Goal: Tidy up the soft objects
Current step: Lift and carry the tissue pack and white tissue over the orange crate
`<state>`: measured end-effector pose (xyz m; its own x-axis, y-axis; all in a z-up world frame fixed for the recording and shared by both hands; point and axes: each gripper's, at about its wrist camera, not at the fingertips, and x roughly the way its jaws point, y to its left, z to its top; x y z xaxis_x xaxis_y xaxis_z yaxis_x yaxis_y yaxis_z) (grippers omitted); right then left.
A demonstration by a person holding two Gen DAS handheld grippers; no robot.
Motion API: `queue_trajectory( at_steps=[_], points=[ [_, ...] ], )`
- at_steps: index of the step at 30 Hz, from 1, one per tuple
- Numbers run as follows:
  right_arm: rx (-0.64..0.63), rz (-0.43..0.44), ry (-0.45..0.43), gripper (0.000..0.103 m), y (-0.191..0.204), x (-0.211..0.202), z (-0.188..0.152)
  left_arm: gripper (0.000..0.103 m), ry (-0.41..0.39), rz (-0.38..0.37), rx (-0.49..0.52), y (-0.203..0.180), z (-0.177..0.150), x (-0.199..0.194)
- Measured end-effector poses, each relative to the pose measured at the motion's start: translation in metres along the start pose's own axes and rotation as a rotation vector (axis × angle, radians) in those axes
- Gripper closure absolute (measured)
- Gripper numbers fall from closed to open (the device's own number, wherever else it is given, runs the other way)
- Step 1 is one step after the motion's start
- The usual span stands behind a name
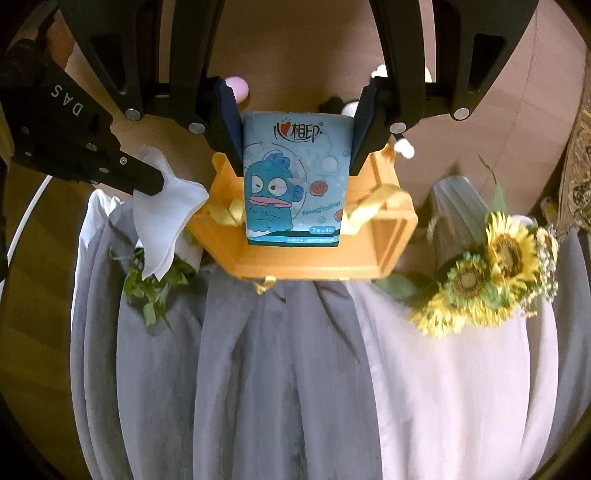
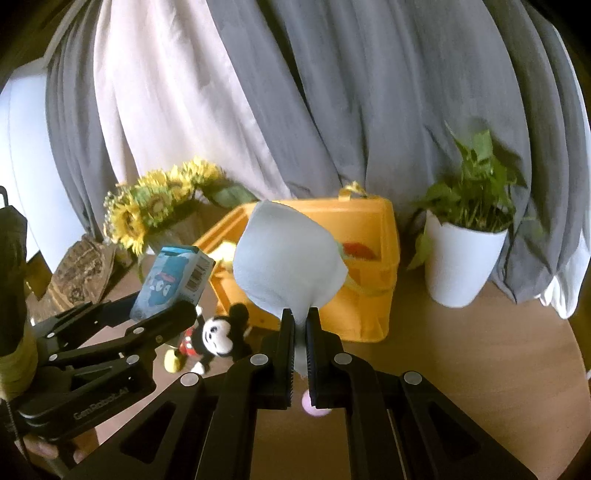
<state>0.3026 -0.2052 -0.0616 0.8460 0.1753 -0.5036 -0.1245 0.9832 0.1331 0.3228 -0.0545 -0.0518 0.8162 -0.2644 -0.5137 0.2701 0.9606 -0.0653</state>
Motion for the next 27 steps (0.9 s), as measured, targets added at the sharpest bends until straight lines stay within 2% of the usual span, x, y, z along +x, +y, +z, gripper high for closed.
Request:
queue_trajectory(
  at_steps=[11,27],
  points=[
    [0.001,-0.013,-0.092,0.096,0.001,-0.001,0.037,0.051,-0.064,-0.004,0.003,0.005,0.038,-0.002],
    [0.027,-0.019,-0.103,0.096,-0.008,0.03,0.076,0.051,-0.073,0.0,0.039,0.01,0.087,0.033]
  ],
)
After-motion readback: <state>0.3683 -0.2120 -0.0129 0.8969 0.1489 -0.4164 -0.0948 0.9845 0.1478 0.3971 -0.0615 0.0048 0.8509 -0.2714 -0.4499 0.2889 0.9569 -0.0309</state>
